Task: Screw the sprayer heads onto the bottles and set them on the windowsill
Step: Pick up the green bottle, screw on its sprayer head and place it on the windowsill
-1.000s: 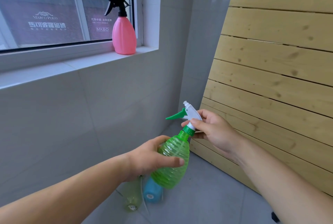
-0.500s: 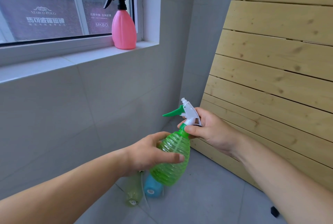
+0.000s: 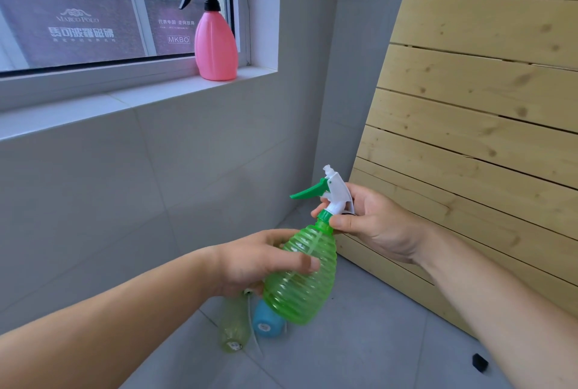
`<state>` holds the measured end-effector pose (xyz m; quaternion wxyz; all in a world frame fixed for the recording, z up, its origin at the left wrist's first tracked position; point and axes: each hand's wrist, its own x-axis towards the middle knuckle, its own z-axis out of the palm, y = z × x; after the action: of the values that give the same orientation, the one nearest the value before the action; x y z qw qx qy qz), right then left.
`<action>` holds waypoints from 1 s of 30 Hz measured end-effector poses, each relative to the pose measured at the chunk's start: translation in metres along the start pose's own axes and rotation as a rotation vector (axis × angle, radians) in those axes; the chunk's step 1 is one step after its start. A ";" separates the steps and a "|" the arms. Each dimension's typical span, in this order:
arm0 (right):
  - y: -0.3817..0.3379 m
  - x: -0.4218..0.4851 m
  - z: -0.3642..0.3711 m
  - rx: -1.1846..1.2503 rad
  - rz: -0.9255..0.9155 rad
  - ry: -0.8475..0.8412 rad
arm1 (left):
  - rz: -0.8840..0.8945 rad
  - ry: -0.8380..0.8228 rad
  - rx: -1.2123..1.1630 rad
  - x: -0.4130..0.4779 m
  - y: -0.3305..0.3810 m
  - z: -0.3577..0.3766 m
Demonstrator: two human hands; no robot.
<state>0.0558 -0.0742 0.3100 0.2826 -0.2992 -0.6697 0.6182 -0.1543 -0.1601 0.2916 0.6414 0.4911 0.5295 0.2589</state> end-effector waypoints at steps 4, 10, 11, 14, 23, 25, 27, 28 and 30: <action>-0.001 -0.001 -0.005 0.052 0.004 -0.046 | 0.005 -0.053 -0.012 0.000 0.002 0.001; -0.003 -0.005 -0.009 0.022 0.005 -0.120 | 0.044 -0.095 -0.082 -0.001 -0.001 0.003; -0.004 -0.005 -0.009 0.059 0.000 -0.114 | 0.058 -0.100 -0.106 0.000 -0.001 0.003; -0.009 -0.004 -0.008 0.136 -0.014 -0.126 | 0.093 -0.136 -0.164 0.000 0.001 0.002; -0.014 -0.010 -0.009 0.118 -0.005 -0.172 | 0.007 -0.318 -0.220 0.001 -0.002 -0.006; -0.014 -0.009 -0.009 0.089 0.003 -0.160 | 0.027 -0.277 -0.183 0.002 -0.002 -0.004; -0.013 -0.008 -0.006 0.063 0.008 -0.125 | 0.053 -0.192 -0.140 0.002 -0.002 -0.001; -0.012 -0.007 -0.005 0.051 0.006 -0.099 | 0.064 -0.150 -0.113 0.003 -0.001 0.000; -0.008 -0.005 -0.002 0.030 -0.001 -0.051 | 0.088 -0.087 -0.054 0.002 0.000 -0.002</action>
<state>0.0599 -0.0772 0.3185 0.2702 -0.2789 -0.6675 0.6353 -0.1555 -0.1575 0.2906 0.6648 0.5073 0.4717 0.2796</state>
